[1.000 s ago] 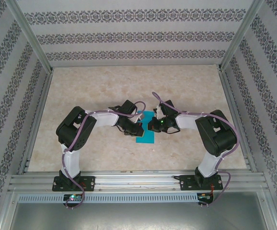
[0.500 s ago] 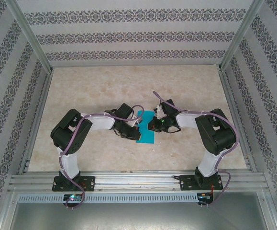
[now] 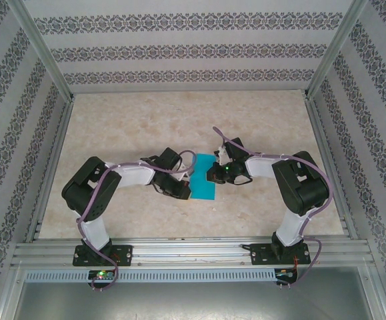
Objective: Fold a paper plane with a square sheet of paper (fold left side to right side)
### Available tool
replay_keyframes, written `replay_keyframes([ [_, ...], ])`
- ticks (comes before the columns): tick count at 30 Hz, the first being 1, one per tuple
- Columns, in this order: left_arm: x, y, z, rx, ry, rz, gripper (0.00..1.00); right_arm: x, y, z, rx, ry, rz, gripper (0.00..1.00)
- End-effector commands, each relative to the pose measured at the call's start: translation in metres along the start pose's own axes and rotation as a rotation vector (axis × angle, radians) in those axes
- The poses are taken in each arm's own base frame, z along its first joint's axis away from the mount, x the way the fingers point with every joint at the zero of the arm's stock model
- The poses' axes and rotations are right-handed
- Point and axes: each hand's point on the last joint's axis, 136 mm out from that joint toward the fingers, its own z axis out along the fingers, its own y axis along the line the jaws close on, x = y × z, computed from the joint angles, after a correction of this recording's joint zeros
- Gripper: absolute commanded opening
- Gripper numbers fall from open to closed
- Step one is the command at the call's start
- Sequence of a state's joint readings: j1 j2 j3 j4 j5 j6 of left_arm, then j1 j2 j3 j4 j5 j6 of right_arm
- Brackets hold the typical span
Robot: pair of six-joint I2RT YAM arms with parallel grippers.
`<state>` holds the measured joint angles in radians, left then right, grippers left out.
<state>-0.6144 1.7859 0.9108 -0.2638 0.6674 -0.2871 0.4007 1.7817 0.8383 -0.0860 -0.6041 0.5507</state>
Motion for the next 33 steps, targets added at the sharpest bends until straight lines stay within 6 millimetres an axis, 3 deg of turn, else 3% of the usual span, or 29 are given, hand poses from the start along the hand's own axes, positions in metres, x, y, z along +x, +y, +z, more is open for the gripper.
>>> replay_keyframes([
  [1,0.009,-0.003,-0.01,-0.026,0.002,0.014,0.09,-0.004,-0.01,-0.008,0.044,-0.015,0.031,0.03],
  [6,-0.018,-0.01,-0.027,-0.005,-0.127,0.007,0.19,-0.022,0.014,-0.033,0.0,-0.122,-0.019,0.32],
  [11,-0.049,-0.007,-0.036,0.008,-0.231,-0.013,0.34,-0.028,0.007,-0.058,0.029,-0.248,-0.037,0.57],
  [15,-0.068,-0.003,-0.032,-0.007,-0.246,-0.014,0.46,-0.025,0.004,-0.071,-0.024,-0.311,-0.013,0.69],
  [23,-0.09,0.009,-0.021,-0.034,-0.258,-0.03,0.47,-0.007,-0.004,-0.075,-0.055,-0.311,-0.002,0.75],
  [33,-0.1,-0.003,-0.021,0.033,-0.294,0.001,0.15,0.007,-0.001,-0.073,-0.108,-0.275,-0.028,0.69],
])
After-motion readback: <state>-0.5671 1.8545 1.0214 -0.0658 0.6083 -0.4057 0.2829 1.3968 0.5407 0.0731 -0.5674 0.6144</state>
